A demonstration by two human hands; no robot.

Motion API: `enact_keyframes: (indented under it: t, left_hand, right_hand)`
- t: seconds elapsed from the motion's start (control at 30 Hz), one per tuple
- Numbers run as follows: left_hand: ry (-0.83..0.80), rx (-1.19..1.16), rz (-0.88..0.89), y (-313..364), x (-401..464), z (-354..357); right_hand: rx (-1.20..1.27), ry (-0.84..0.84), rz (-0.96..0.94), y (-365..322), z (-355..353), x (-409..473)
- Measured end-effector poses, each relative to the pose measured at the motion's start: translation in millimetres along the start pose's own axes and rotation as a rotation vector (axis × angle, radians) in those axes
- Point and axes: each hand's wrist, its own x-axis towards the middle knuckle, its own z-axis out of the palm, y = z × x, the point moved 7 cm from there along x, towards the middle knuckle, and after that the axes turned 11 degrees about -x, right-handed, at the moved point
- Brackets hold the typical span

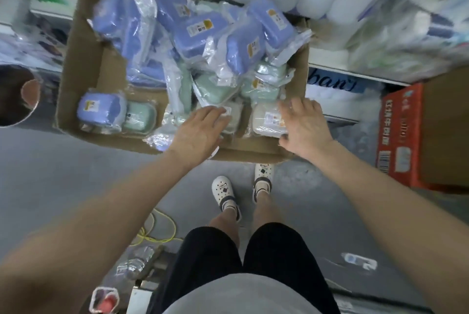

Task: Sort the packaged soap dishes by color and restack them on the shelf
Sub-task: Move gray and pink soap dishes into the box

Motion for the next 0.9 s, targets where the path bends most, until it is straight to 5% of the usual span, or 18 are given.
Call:
enact_keyframes:
  t: [0.2, 0.3, 0.67, 0.9]
  left_hand:
    - [-0.459, 0.345, 0.013, 12.2, 52.9, 51.7]
    - [-0.559, 0.506, -0.045, 7.9, 64.1, 71.6]
    - [-0.525, 0.564, -0.084, 7.8, 74.8, 70.6]
    - [-0.194, -0.043, -0.127, 37.4, 67.1, 0.8]
  right_hand:
    - [-0.030, -0.014, 0.141, 43.1, 2.6, -12.1]
    - [0.003, -0.041, 0.156, 45.6, 12.1, -9.6]
    - [0.096, -0.072, 0.161, 48.9, 21.3, -12.8]
    - [0.202, 0.030, 0.272, 69.2, 3.2, -50.8]
